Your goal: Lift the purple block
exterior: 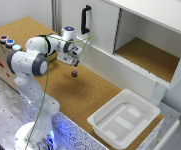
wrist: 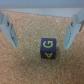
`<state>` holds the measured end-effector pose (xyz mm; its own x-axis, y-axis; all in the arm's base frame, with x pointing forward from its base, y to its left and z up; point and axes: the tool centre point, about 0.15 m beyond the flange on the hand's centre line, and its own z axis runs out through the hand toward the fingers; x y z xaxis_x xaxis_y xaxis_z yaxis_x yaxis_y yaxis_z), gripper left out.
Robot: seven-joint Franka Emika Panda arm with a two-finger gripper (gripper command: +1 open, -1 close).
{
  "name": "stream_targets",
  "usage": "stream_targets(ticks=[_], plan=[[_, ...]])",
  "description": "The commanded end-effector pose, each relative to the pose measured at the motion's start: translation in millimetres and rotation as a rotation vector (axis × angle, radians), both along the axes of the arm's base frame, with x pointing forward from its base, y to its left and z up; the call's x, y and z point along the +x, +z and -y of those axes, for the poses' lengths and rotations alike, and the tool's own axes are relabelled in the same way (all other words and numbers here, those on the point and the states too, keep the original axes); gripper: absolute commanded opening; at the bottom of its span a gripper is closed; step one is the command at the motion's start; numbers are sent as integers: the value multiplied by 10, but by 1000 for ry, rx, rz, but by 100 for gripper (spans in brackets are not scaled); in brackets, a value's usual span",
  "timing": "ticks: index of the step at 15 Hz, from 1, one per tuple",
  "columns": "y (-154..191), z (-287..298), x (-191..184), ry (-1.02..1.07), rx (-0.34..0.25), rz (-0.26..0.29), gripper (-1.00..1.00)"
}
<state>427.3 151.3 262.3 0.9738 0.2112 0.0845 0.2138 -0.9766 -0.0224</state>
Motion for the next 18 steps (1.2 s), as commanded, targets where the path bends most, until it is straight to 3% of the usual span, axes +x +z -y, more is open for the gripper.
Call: stream_targets(ticks=[1,9,10,18], plan=[[-372,85,223,-6,61,-38,100],[-539,-40,350,-44,64,-52,100],[-549,-42,358,-48,64,-52,-100],[-591,-29,321,-47,42,-80,-100]])
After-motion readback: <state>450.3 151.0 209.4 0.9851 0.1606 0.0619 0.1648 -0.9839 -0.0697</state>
